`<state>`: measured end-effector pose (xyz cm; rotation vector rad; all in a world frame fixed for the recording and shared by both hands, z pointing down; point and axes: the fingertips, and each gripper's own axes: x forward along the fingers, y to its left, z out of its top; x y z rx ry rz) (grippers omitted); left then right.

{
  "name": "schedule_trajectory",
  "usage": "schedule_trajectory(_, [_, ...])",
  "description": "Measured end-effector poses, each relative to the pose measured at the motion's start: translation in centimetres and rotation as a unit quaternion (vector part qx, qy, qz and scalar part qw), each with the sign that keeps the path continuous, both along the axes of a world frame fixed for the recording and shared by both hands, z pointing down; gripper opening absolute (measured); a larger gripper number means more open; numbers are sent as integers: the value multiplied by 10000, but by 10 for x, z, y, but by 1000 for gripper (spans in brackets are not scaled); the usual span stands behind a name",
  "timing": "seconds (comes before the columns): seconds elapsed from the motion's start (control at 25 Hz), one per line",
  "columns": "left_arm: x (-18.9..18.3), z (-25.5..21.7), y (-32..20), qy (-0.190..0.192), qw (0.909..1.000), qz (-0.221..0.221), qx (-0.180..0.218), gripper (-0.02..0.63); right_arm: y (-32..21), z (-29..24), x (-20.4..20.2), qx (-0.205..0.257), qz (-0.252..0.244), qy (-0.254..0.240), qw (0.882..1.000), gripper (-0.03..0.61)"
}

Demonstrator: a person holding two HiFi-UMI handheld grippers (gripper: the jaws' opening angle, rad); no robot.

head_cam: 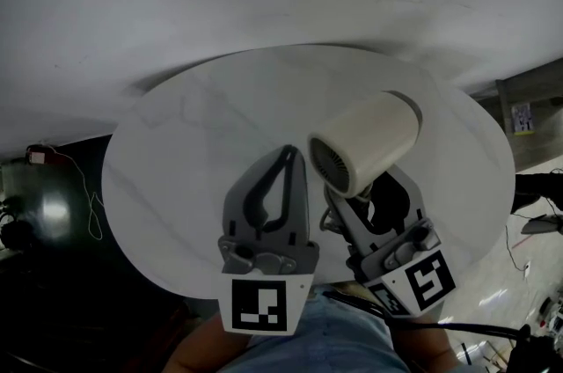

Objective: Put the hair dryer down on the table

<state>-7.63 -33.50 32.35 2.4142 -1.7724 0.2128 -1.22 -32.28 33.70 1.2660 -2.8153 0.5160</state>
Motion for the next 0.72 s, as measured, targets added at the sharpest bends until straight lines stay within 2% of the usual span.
schedule_trajectory(0.72, [-9,41,-13,115,9989,109,-437,14,-15,55,-4,-582,78,192,9981,223])
